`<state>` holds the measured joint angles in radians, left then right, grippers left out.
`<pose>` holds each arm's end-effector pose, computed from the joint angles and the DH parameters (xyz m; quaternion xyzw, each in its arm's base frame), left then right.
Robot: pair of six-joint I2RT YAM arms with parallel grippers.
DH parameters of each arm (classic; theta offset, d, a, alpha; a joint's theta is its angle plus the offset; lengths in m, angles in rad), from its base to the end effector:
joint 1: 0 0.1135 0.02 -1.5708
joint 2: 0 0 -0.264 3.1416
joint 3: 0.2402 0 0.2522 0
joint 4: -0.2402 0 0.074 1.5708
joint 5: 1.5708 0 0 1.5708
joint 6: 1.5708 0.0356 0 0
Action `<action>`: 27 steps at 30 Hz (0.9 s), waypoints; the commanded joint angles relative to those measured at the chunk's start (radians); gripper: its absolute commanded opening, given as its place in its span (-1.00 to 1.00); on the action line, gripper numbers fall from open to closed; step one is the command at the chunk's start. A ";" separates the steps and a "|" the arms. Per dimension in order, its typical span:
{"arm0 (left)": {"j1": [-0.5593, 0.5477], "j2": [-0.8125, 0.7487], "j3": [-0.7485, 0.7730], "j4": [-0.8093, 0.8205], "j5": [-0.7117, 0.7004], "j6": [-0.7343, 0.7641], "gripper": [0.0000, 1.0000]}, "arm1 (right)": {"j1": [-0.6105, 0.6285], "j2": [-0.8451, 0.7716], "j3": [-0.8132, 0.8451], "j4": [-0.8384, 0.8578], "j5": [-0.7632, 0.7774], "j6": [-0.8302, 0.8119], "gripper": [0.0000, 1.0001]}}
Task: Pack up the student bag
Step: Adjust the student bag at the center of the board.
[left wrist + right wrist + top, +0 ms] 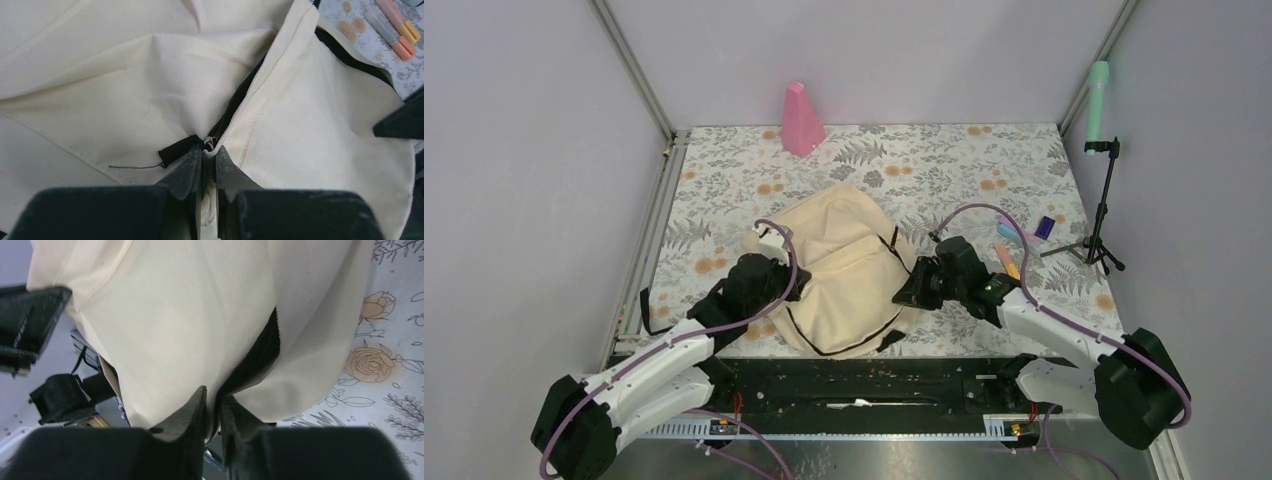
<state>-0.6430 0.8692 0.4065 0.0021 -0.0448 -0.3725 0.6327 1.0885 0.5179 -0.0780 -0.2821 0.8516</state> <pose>0.1560 -0.1149 0.2108 0.1029 0.8435 -0.2396 0.4697 0.1734 0.1395 0.2002 0.0347 0.8882 0.3905 0.2396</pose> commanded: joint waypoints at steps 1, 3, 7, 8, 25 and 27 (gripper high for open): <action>-0.039 -0.102 -0.029 0.003 0.020 -0.056 -1.00 | 0.001 0.058 0.129 0.041 -0.015 -0.081 -0.76; -0.063 -0.129 -0.044 0.004 0.028 -0.073 -1.00 | 0.000 0.097 0.193 0.011 0.013 -0.164 -0.89; -0.152 -0.143 -0.056 0.014 0.017 -0.108 -1.00 | -0.002 0.215 0.341 -0.073 0.132 -0.311 -1.00; -0.179 -0.139 -0.057 0.026 0.010 -0.121 -1.00 | -0.003 0.251 0.385 -0.087 0.164 -0.343 -1.00; -0.433 0.153 0.161 0.097 -0.193 -0.219 0.26 | -0.014 0.615 0.943 -0.333 0.368 -0.638 0.32; -0.432 0.093 0.174 0.041 -0.218 -0.203 0.59 | -0.013 0.549 0.883 -0.334 0.406 -0.665 0.53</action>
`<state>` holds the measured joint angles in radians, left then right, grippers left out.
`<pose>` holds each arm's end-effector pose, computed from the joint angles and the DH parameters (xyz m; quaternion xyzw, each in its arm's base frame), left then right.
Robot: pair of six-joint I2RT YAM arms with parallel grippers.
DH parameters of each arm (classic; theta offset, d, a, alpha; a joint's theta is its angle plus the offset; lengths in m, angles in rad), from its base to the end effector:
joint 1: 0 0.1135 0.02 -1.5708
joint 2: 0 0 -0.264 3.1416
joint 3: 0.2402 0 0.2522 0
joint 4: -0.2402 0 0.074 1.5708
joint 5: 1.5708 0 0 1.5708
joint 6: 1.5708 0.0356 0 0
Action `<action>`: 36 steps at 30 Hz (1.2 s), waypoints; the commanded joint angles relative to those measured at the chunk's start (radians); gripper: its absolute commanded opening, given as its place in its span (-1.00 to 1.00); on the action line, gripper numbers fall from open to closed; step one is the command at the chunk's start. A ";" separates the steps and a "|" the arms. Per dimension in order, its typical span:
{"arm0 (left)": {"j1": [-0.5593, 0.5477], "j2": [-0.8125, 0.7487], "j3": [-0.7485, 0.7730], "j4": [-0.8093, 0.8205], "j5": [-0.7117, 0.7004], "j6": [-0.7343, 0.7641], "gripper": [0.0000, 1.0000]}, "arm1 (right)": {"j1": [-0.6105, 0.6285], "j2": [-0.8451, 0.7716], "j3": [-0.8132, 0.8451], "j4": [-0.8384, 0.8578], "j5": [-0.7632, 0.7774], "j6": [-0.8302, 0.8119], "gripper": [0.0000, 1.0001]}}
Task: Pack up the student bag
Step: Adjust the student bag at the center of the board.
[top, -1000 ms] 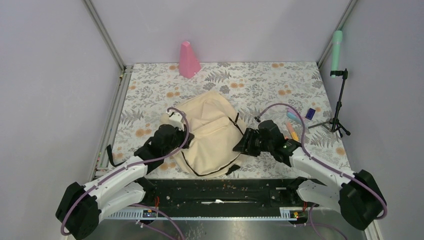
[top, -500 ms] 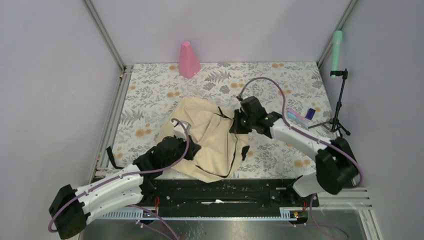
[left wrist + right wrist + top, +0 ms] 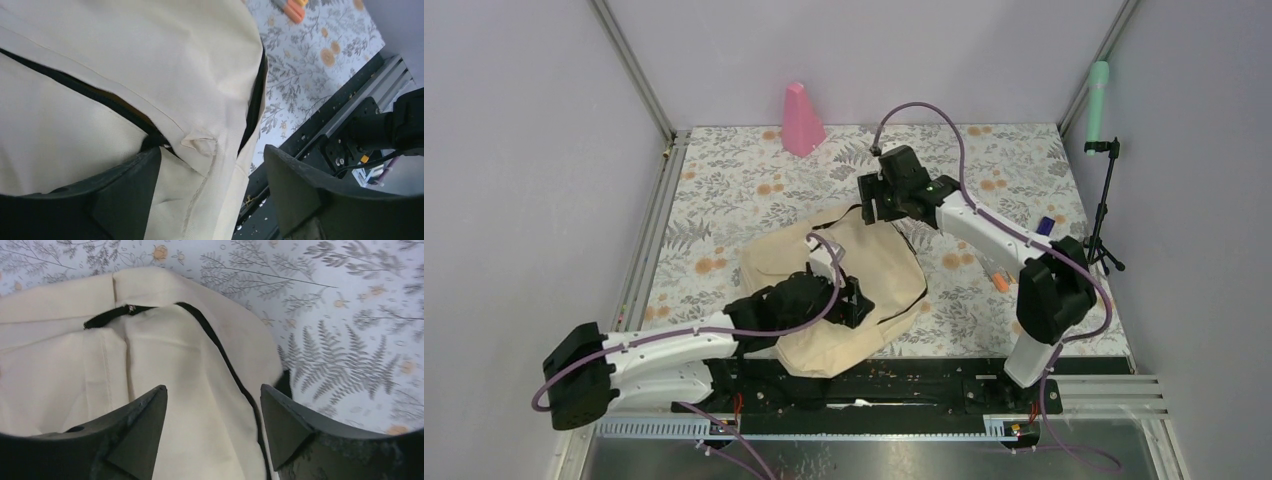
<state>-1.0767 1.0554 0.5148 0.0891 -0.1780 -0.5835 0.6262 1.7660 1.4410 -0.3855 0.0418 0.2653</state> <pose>0.1141 -0.1985 0.2210 0.1603 0.8301 -0.3394 0.4124 0.3295 0.2365 0.2797 -0.1545 0.8955 0.1626 0.3844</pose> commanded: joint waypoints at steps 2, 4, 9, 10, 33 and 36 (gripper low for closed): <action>0.001 -0.173 0.077 -0.118 -0.113 0.024 0.76 | -0.006 -0.210 -0.093 -0.029 0.104 -0.087 0.63; 0.002 -0.241 0.088 -0.191 -0.148 0.036 0.87 | -0.007 -0.277 -0.143 -0.028 0.085 -0.083 0.66; 0.014 -0.342 0.134 -0.375 -0.266 0.014 0.97 | -0.003 -0.397 -0.239 -0.011 -0.051 -0.014 0.67; 0.021 -0.349 0.141 -0.404 -0.288 -0.005 0.97 | 0.003 -0.409 -0.258 0.003 -0.094 0.004 0.66; 0.220 -0.259 0.093 -0.376 -0.177 -0.162 0.97 | 0.291 -0.233 -0.349 0.104 -0.069 0.164 0.19; 0.236 -0.268 0.083 -0.379 -0.167 -0.165 0.97 | 0.298 -0.221 -0.329 0.070 0.001 0.145 0.14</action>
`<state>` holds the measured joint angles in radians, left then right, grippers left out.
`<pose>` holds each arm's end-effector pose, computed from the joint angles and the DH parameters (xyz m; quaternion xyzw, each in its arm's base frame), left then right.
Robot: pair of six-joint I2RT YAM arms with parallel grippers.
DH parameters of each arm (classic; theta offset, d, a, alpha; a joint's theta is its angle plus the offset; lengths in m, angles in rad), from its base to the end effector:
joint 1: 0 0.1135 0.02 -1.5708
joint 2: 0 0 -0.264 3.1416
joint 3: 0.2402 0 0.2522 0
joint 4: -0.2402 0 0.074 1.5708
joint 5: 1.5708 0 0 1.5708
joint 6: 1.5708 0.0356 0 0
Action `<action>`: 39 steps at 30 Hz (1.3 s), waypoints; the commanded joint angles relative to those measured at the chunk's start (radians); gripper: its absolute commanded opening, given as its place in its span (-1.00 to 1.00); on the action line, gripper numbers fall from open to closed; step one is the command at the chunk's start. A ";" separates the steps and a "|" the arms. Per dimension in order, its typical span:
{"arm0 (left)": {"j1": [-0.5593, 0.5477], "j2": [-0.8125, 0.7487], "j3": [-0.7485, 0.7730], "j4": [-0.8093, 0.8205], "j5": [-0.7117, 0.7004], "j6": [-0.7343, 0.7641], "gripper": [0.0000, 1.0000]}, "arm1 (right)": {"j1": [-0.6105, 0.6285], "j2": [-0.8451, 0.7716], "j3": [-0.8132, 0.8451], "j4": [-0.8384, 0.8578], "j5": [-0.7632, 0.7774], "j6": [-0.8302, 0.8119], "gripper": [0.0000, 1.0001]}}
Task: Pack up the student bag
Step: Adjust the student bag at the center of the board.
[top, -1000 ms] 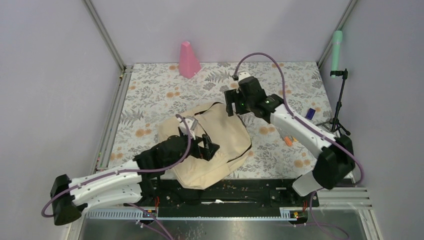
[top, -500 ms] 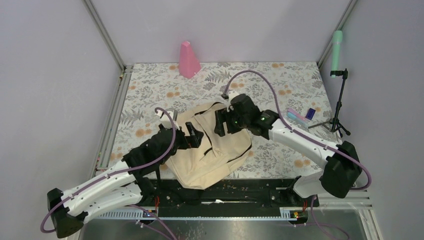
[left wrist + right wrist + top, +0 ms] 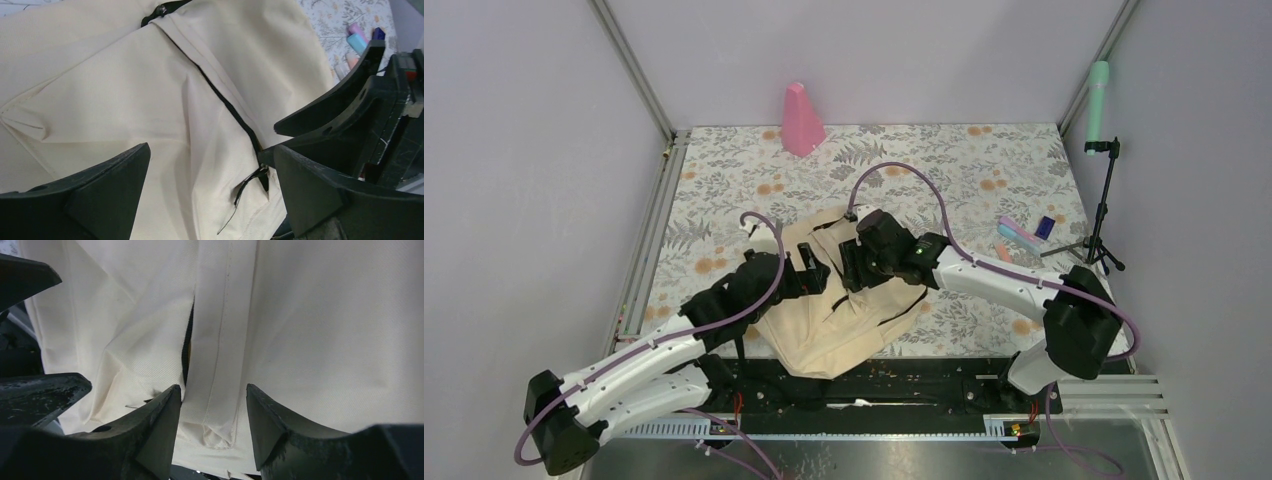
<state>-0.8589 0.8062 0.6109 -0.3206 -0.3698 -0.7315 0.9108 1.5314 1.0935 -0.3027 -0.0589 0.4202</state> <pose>0.1289 -0.1297 0.2625 -0.0383 0.8535 -0.2420 0.4598 0.2054 0.2681 0.2539 -0.2336 0.8844 0.2701 0.3005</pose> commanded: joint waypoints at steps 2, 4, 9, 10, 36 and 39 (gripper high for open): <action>0.025 -0.025 -0.017 0.031 0.028 -0.016 0.97 | 0.016 0.020 0.025 -0.024 0.143 -0.020 0.10; 0.031 -0.028 -0.019 0.029 0.030 -0.014 0.97 | 0.016 0.025 0.026 -0.032 0.187 -0.021 0.04; 0.042 -0.028 -0.016 0.020 0.030 -0.008 0.97 | 0.016 0.035 0.020 -0.035 0.243 0.001 -0.13; 0.044 -0.026 -0.016 0.019 0.031 -0.008 0.98 | 0.016 0.038 0.021 -0.034 0.248 0.005 -0.15; 0.124 0.291 0.121 0.033 -0.031 0.006 0.97 | -0.005 0.156 -0.116 0.504 -0.230 0.137 0.24; 0.136 0.272 0.084 0.086 -0.031 -0.018 0.92 | -0.008 0.147 -0.144 0.534 -0.230 0.152 0.24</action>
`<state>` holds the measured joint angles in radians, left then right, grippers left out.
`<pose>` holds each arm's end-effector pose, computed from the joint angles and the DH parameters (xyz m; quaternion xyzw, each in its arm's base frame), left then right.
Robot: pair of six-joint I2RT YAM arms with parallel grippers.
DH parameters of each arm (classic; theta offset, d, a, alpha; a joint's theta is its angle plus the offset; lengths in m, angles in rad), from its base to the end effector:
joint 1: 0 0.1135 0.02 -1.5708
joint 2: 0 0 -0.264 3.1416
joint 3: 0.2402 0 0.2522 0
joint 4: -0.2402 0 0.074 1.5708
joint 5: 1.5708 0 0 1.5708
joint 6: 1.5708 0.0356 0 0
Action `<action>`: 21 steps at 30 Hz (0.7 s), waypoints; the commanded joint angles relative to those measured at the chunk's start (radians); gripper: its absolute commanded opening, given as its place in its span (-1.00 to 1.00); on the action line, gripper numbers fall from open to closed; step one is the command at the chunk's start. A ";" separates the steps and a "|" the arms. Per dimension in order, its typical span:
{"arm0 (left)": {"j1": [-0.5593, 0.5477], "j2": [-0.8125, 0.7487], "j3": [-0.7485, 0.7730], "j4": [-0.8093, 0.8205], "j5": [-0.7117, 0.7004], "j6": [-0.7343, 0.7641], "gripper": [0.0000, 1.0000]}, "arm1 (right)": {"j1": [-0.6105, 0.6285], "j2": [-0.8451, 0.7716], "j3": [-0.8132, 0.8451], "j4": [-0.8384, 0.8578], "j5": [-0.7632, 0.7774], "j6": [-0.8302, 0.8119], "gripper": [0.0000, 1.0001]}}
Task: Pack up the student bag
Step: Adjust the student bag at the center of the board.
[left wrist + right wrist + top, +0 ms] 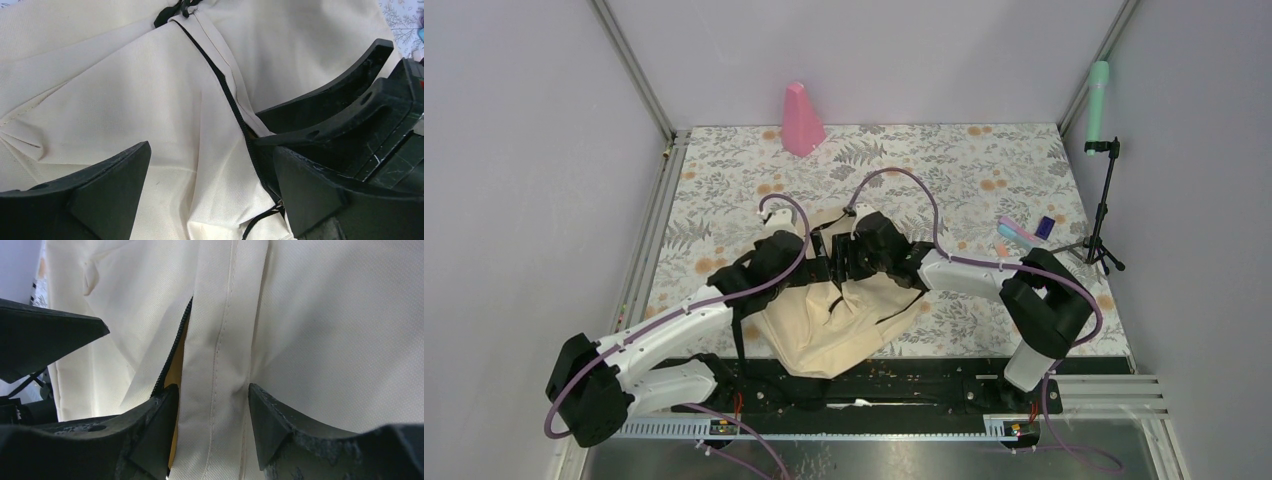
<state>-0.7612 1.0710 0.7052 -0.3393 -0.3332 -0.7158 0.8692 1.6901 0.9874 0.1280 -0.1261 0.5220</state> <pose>0.1714 -0.1472 0.2439 -0.0492 0.8966 -0.1671 0.4072 0.2347 0.2846 0.2037 -0.1811 0.8584 0.3480 0.3305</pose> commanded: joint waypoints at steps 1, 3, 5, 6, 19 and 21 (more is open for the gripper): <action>0.043 -0.002 -0.027 0.127 -0.072 -0.049 0.89 | 0.030 -0.016 -0.048 0.116 -0.162 0.057 0.24; 0.056 -0.022 -0.061 0.174 -0.074 -0.079 0.80 | 0.025 -0.027 -0.067 0.137 -0.164 0.067 0.24; 0.070 -0.035 -0.085 0.216 -0.076 -0.102 0.77 | 0.020 -0.033 -0.078 0.147 -0.165 0.070 0.24; 0.076 -0.038 -0.092 0.228 -0.081 -0.113 0.77 | 0.018 -0.036 -0.081 0.148 -0.165 0.070 0.24; 0.137 0.053 -0.084 0.330 -0.015 -0.123 0.94 | 0.011 -0.039 -0.116 0.160 -0.164 0.070 0.17; 0.138 0.093 -0.050 0.294 0.007 -0.100 0.94 | 0.011 -0.040 -0.119 0.158 -0.160 0.067 0.17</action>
<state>-0.6289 1.1030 0.5739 -0.0692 -0.3752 -0.8585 0.8581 1.6760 0.8883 0.3058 -0.2131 0.5816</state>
